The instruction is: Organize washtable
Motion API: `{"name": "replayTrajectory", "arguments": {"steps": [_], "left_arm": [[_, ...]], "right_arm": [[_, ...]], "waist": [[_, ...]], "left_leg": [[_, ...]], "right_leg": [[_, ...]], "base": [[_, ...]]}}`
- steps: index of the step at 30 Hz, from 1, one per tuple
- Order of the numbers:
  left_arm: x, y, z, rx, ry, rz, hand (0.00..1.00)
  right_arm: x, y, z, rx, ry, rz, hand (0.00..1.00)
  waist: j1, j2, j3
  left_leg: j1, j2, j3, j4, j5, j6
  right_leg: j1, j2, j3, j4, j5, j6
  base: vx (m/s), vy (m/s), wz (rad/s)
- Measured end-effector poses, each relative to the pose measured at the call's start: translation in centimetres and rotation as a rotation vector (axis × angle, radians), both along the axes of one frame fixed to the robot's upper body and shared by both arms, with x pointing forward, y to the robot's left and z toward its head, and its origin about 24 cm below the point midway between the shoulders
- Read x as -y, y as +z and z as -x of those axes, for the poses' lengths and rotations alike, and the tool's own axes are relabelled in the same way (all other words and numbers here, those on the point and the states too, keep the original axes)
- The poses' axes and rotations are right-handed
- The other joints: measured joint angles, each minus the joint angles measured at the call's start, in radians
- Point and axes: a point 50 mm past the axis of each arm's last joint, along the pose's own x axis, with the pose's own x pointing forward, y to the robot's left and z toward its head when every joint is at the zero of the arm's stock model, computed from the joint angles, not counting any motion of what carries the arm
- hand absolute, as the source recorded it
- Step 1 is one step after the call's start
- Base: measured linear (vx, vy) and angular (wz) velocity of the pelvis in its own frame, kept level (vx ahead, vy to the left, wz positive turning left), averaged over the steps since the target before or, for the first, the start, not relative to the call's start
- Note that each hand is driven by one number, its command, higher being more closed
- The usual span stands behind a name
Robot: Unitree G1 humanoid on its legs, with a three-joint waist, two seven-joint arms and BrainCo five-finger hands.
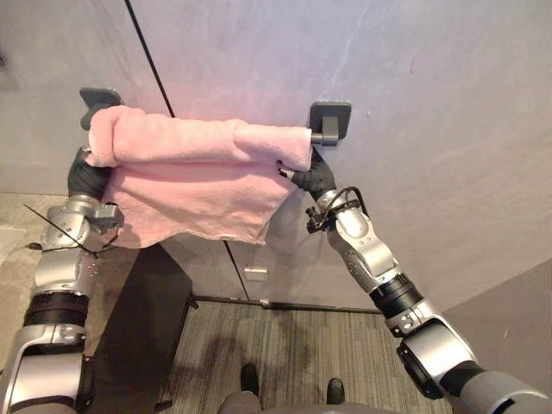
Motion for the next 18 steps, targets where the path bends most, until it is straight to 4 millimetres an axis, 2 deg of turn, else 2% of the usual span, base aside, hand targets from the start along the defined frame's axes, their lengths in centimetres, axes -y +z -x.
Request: {"name": "replayTrajectory", "arguments": {"steps": [3, 5, 7, 11, 12, 13, 18], "left_arm": [[0.7, -2.9, 0.6, -0.065, -0.004, 0.054, 1.00], [1.6, -5.4, 2.1, -0.112, -0.025, 0.085, 1.00], [2.8, -6.0, 2.7, -0.094, -0.062, 0.109, 1.00], [3.2, -6.6, 2.6, -0.093, -0.074, 0.127, 1.00], [3.3, -6.7, 2.4, -0.092, -0.073, 0.133, 1.00], [3.3, -6.8, 2.3, -0.096, -0.070, 0.135, 0.00], [2.4, -8.4, 2.5, -0.179, -0.018, 0.126, 0.00]], "right_arm": [[0.1, -0.1, 0.0, -0.010, 0.001, -0.010, 1.00], [0.3, -0.2, 0.0, -0.011, -0.003, -0.005, 1.00], [1.2, -0.5, -0.1, -0.014, -0.022, 0.016, 1.00], [1.9, -0.5, -0.3, -0.010, -0.040, 0.031, 1.00], [1.9, -0.5, -0.3, -0.010, -0.041, 0.032, 0.00], [1.9, -0.5, -0.3, -0.009, -0.041, 0.034, 0.00], [2.5, -0.5, -0.4, -0.011, -0.044, 0.040, 0.00]], "waist": [[-0.009, -0.001, -0.001], [-0.018, -0.003, -0.002], [-0.013, -0.006, -0.004], [-0.013, -0.006, -0.004], [-0.014, -0.006, -0.004], [-0.016, -0.008, -0.006], [-0.023, -0.011, -0.007]], "left_leg": [[0.000, 0.000, -0.001, 0.000, 0.000, 0.000], [0.001, 0.000, 0.000, 0.000, 0.000, 0.000], [0.001, 0.001, -0.002, 0.000, -0.001, -0.001], [0.001, 0.003, -0.002, -0.001, -0.004, -0.005], [0.001, 0.003, -0.002, -0.001, -0.004, -0.005], [0.002, 0.002, -0.002, -0.001, -0.004, -0.005], [0.003, 0.000, 0.000, -0.001, -0.003, -0.005]], "right_leg": [[0.000, 0.000, -0.001, 0.001, 0.000, 0.000], [0.000, 0.000, 0.000, 0.003, 0.000, 0.001], [0.000, 0.000, -0.001, 0.003, -0.001, 0.001], [0.000, 0.001, -0.003, 0.009, -0.010, 0.005], [0.000, 0.000, -0.002, 0.009, -0.011, 0.006], [-0.001, 0.000, 0.000, 0.010, -0.011, 0.006], [-0.001, -0.002, 0.004, 0.009, -0.012, 0.010]], "base": [[0.00, 0.000, 0.00], [0.00, 0.000, 0.00], [-0.01, -0.004, 0.02], [-0.03, -0.003, 0.01], [0.00, 0.000, 0.00], [0.00, 0.000, 0.00], [0.01, -0.002, -0.01]]}}
